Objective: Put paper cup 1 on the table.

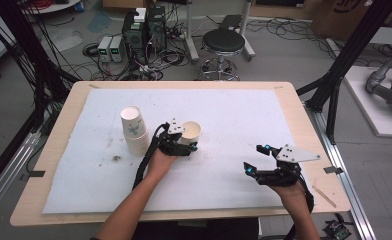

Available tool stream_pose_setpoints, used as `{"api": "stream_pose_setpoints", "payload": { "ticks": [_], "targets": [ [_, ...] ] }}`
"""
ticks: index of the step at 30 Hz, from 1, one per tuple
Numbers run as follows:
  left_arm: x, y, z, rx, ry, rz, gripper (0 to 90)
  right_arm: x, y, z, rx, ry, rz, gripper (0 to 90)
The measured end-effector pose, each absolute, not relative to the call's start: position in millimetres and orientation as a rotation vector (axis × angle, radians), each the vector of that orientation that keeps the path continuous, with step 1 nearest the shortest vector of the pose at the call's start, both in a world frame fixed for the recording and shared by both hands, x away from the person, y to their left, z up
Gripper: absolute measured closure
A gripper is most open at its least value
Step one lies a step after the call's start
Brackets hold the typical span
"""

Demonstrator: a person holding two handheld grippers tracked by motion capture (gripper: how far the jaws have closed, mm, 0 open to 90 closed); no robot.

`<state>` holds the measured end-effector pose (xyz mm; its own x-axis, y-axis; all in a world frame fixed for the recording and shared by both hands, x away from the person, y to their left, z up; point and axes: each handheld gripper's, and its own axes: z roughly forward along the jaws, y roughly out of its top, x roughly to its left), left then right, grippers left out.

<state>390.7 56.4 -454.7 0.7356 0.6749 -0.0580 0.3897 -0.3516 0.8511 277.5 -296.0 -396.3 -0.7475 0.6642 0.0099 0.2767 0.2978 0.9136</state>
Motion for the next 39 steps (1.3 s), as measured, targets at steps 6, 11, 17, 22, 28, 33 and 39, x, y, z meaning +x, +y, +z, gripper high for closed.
{"api": "stream_pose_setpoints", "payload": {
  "ticks": [6, 11, 17, 22, 28, 33, 39],
  "targets": [
    [383.0, 63.7, -450.9, 1.917, 0.799, 0.382, 21.4, 277.6, -295.9, -396.8, 0.848, 2.206, 1.434, 21.5],
    [369.0, 76.7, -446.3, 1.880, 0.777, 0.385, 20.5, 277.5, -296.6, -396.4, 0.854, 2.198, 1.440, 21.5],
    [354.1, 89.9, -441.1, 1.853, 0.761, 0.390, 18.5, 277.1, -297.1, -396.2, 0.855, 2.195, 1.437, 21.5],
    [336.2, 104.1, -435.9, 1.819, 0.714, 0.371, 18.6, 276.8, -297.6, -396.9, 0.862, 2.194, 1.428, 21.5],
    [315.0, 123.5, -429.5, 1.736, 0.641, 0.321, 18.7, 277.9, -296.5, -398.3, 0.868, 2.196, 1.405, 21.5],
    [304.4, 134.4, -424.7, 1.682, 0.603, 0.325, 16.6, 279.0, -295.6, -400.2, 0.860, 2.210, 1.382, 21.5],
    [294.4, 153.2, -423.4, 1.631, 0.624, 0.348, 17.0, 277.8, -297.7, -401.1, 0.877, 2.202, 1.361, 21.5]
  ]
}}
